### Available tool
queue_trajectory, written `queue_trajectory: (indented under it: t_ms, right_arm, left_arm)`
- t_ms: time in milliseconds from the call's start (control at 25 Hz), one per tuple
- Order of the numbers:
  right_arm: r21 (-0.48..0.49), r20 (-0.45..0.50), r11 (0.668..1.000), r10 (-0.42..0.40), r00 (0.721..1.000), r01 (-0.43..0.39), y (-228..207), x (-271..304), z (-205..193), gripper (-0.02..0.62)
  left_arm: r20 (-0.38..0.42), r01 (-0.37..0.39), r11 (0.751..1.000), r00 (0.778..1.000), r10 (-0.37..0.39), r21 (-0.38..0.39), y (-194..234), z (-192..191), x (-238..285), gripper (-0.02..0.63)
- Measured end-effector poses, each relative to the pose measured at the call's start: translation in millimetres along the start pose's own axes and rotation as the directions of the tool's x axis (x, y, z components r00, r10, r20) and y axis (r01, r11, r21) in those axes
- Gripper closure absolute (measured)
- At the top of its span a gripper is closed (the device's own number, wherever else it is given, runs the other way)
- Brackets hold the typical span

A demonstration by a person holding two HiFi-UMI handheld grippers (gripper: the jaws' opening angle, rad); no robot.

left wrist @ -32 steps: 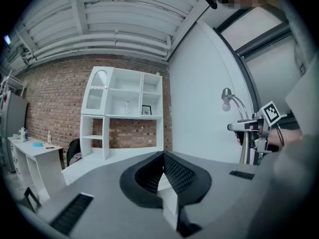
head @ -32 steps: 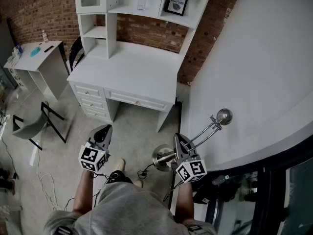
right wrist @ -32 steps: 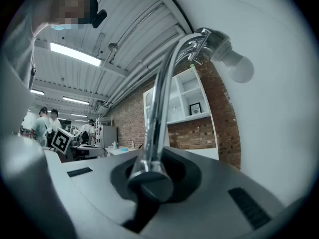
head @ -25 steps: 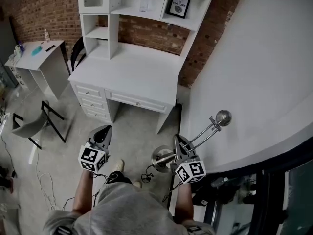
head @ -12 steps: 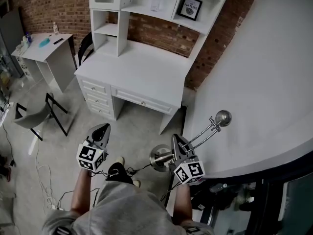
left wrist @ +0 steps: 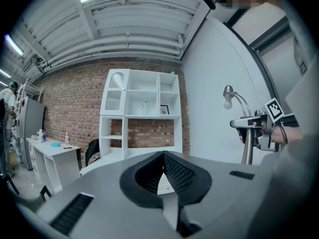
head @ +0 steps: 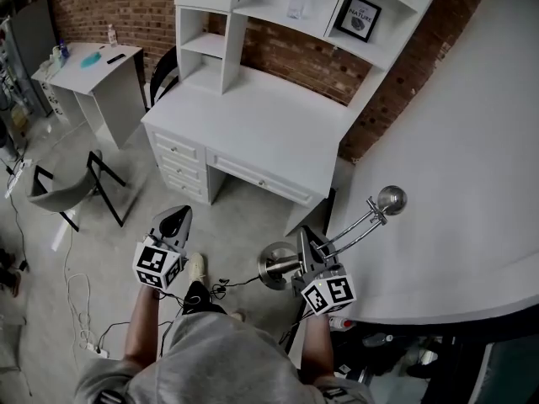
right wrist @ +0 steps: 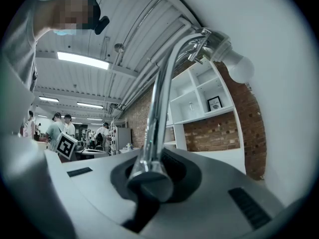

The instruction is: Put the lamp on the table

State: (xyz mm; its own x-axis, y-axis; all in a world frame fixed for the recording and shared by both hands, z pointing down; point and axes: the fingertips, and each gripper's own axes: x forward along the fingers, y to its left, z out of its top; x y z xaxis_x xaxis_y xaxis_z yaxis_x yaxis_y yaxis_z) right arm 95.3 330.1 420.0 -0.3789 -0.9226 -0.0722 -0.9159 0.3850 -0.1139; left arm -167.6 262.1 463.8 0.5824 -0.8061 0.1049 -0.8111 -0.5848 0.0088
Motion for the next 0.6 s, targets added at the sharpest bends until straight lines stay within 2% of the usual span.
queue_trajectory:
  t_ms: [320, 600]
  right_arm:
    - [-0.026, -0.01, 0.999, 0.033, 0.999, -0.034, -6.2, 90.6, -3.9, 0.575]
    - [-0.024, 0.005, 0.999, 0.041, 0.999, -0.04, -10.1, 169.7, 8.4, 0.575]
  left_arm:
    - [0.0, -0.025, 1.0, 1.0, 0.025, -0.01, 66.3, 6.3, 48.5, 0.601]
    - [-0.023, -0.008, 1.0, 1.0, 0.008, -0.013, 123.1, 17.5, 97.0, 0.601]
